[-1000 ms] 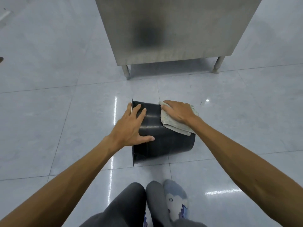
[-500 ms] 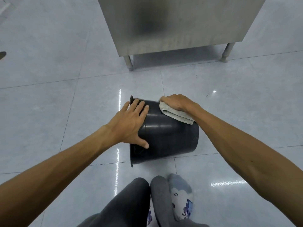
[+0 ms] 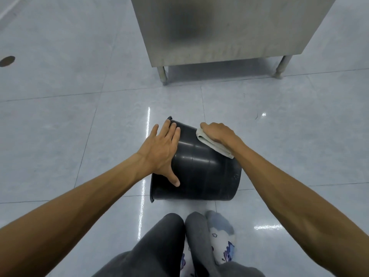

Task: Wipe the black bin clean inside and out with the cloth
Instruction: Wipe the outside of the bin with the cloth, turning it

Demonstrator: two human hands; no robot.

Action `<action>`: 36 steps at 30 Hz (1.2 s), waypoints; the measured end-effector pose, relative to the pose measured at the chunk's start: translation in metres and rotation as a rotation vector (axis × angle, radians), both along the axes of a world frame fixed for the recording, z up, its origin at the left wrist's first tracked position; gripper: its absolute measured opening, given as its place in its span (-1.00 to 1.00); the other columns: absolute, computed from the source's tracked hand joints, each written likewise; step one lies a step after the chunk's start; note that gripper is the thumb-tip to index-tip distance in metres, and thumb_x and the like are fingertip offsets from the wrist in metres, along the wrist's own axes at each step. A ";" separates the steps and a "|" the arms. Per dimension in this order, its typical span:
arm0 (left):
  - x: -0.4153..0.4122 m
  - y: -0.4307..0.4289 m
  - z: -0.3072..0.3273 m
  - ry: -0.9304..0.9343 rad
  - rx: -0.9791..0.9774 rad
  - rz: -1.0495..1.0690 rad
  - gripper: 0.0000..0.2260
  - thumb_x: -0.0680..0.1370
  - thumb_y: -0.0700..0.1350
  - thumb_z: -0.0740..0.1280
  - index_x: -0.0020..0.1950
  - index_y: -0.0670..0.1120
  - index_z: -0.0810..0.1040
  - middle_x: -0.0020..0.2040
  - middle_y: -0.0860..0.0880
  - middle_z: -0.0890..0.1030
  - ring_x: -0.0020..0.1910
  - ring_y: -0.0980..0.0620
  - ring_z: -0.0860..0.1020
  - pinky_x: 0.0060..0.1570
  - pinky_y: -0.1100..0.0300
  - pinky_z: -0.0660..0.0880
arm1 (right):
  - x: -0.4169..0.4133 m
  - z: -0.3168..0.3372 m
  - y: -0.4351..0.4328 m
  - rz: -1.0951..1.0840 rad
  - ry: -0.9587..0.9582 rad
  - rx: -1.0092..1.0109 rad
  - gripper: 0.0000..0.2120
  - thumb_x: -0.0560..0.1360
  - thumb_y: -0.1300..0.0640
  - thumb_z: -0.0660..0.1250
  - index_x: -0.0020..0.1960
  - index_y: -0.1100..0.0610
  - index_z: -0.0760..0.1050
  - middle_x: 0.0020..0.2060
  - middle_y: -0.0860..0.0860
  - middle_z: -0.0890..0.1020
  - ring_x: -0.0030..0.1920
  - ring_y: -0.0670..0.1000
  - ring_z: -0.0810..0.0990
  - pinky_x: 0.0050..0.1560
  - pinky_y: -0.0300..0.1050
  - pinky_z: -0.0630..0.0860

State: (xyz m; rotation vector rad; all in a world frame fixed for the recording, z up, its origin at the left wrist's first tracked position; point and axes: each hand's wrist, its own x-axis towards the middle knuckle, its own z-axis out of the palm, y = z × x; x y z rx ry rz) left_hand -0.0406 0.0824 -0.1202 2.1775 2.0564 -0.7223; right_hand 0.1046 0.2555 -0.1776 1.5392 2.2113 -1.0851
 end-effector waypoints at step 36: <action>-0.019 0.033 0.001 -0.195 0.024 0.002 0.26 -0.02 0.74 0.14 0.33 -0.21 0.37 0.22 -0.07 0.46 0.20 -0.09 0.32 0.37 0.10 0.30 | 0.038 -0.012 -0.106 0.231 0.214 0.761 -0.41 0.62 -0.36 0.01 0.56 -0.14 0.31 0.52 -0.07 0.41 0.48 0.12 0.35 0.44 0.34 0.23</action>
